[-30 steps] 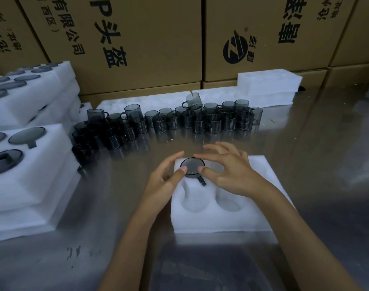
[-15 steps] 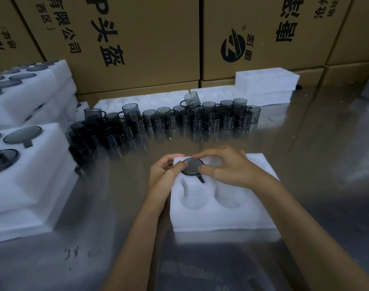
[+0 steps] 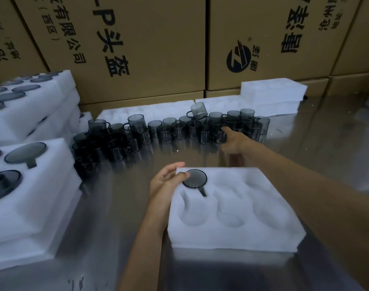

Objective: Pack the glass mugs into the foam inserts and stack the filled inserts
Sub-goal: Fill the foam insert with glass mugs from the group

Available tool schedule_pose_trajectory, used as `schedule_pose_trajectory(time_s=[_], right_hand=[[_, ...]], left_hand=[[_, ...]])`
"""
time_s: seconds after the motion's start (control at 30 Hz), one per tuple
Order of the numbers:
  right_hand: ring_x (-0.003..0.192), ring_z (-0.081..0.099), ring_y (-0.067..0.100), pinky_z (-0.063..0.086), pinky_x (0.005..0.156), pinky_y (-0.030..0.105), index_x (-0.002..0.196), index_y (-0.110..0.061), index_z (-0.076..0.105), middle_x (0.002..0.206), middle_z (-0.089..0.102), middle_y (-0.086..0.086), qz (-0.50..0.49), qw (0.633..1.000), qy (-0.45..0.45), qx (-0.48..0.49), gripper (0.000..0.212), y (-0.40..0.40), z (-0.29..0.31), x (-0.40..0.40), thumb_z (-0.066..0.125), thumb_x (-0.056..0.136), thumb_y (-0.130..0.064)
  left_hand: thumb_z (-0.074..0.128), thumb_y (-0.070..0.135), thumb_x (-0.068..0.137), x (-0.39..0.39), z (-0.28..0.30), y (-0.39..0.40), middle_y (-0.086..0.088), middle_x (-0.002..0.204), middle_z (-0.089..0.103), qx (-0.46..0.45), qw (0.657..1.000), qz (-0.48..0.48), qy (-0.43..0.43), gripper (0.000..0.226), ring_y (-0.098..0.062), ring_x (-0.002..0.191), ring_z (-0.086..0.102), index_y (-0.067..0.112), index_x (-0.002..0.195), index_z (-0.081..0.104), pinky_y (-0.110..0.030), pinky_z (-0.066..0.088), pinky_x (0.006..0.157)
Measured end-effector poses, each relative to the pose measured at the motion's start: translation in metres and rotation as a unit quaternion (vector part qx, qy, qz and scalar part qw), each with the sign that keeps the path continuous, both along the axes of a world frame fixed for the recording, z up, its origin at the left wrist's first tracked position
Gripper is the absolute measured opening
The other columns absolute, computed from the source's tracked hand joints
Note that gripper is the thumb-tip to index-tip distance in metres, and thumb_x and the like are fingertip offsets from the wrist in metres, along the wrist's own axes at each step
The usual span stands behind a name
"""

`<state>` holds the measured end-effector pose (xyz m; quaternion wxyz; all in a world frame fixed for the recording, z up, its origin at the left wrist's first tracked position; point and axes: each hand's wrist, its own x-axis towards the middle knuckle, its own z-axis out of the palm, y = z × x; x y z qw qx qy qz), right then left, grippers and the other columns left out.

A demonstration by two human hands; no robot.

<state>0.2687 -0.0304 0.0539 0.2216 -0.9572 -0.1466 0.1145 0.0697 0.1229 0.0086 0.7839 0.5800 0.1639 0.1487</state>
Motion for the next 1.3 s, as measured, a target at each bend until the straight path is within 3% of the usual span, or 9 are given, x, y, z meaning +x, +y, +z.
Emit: schedule_pose_trajectory(time_s=[0.13,0.27,0.5,0.67,0.73,0.93,1.07,1.2,1.3], right_hand=[[0.093,0.055,0.029,0.043,0.077,0.033,0.131,-0.017,0.039,0.107,0.059,0.01,-0.002,0.999,-0.034,-0.029,0.041,0.003,-0.003,0.003,0.055,0.094,-0.017],[0.089,0.053,0.028,0.039,0.072,0.032,0.098,-0.017,0.045,0.085,0.053,0.003,-0.009,0.998,-0.065,-0.014,0.009,-0.006,-0.004,-0.009,0.052,0.093,-0.016],[0.076,0.053,0.022,0.036,0.057,0.029,0.069,-0.017,0.045,0.07,0.054,-0.001,-0.028,0.996,-0.068,0.051,0.037,-0.037,-0.004,-0.051,0.076,0.086,-0.03],[0.074,0.055,0.011,0.039,0.06,0.027,0.076,-0.021,0.051,0.078,0.061,-0.007,-0.029,0.953,-0.216,0.21,0.032,-0.049,0.015,-0.102,0.082,0.077,-0.03],[0.075,0.054,0.003,0.038,0.059,0.018,0.084,-0.025,0.049,0.082,0.059,-0.014,-0.002,0.922,-0.274,0.273,0.034,-0.047,0.021,-0.131,0.081,0.077,-0.03],[0.109,0.058,-0.002,0.047,0.082,0.013,0.132,-0.043,0.039,0.119,0.055,-0.029,0.019,0.88,-0.319,0.352,0.067,-0.04,0.009,-0.189,0.08,0.08,-0.039],[0.113,0.058,0.005,0.053,0.084,0.023,0.136,-0.032,0.049,0.128,0.055,-0.018,0.008,0.874,-0.278,0.399,0.067,-0.036,-0.006,-0.194,0.084,0.078,-0.031],[0.114,0.058,-0.004,0.048,0.09,0.011,0.139,-0.029,0.046,0.125,0.058,-0.025,0.004,0.871,-0.217,0.441,0.071,-0.045,-0.01,-0.189,0.083,0.08,-0.016],[0.112,0.06,-0.007,0.048,0.098,0.016,0.129,-0.022,0.053,0.119,0.063,-0.021,-0.011,0.84,-0.156,0.52,0.06,-0.052,-0.009,-0.185,0.075,0.08,0.006]], left_hand=[[0.076,0.006,0.08,0.001,-0.001,0.003,-0.003,0.093,0.077,0.001,1.0,-0.01,0.002,0.025,-0.015,0.077,0.074,0.024,0.098,0.077,-0.021,0.054,0.059],[0.076,0.008,0.08,0.0,0.0,0.003,-0.003,0.092,0.077,0.002,1.0,-0.017,0.005,0.023,-0.014,0.076,0.074,0.024,0.097,0.078,-0.021,0.054,0.058],[0.077,0.007,0.08,-0.003,0.003,0.002,-0.004,0.095,0.077,0.024,1.0,-0.014,0.002,0.023,-0.014,0.078,0.075,0.024,0.096,0.077,-0.022,0.055,0.06],[0.083,0.019,0.08,-0.007,0.017,0.0,0.0,0.105,0.076,0.105,0.994,0.009,-0.008,0.021,-0.019,0.105,0.07,0.023,0.099,0.077,-0.04,0.054,0.097],[0.08,0.017,0.084,-0.009,0.032,-0.005,0.005,0.107,0.075,0.179,0.982,0.031,-0.046,0.021,-0.011,0.108,0.068,0.02,0.104,0.075,-0.036,0.051,0.103],[0.071,0.028,0.091,-0.023,0.064,-0.041,0.009,0.104,0.076,0.224,0.967,-0.005,-0.119,0.027,0.003,0.1,0.068,0.019,0.116,0.072,-0.008,0.049,0.081],[0.067,0.022,0.094,-0.027,0.059,-0.053,0.0,0.105,0.075,0.211,0.97,0.037,-0.113,0.021,-0.008,0.099,0.071,0.012,0.112,0.072,-0.023,0.055,0.09],[0.073,0.017,0.089,-0.026,0.056,-0.053,-0.002,0.094,0.077,0.196,0.974,0.03,-0.109,0.015,-0.012,0.089,0.074,0.008,0.101,0.073,-0.021,0.057,0.079],[0.075,0.013,0.086,-0.025,0.053,-0.055,-0.011,0.094,0.076,0.207,0.973,0.005,-0.101,0.014,-0.024,0.094,0.073,0.003,0.095,0.071,-0.038,0.059,0.081]])
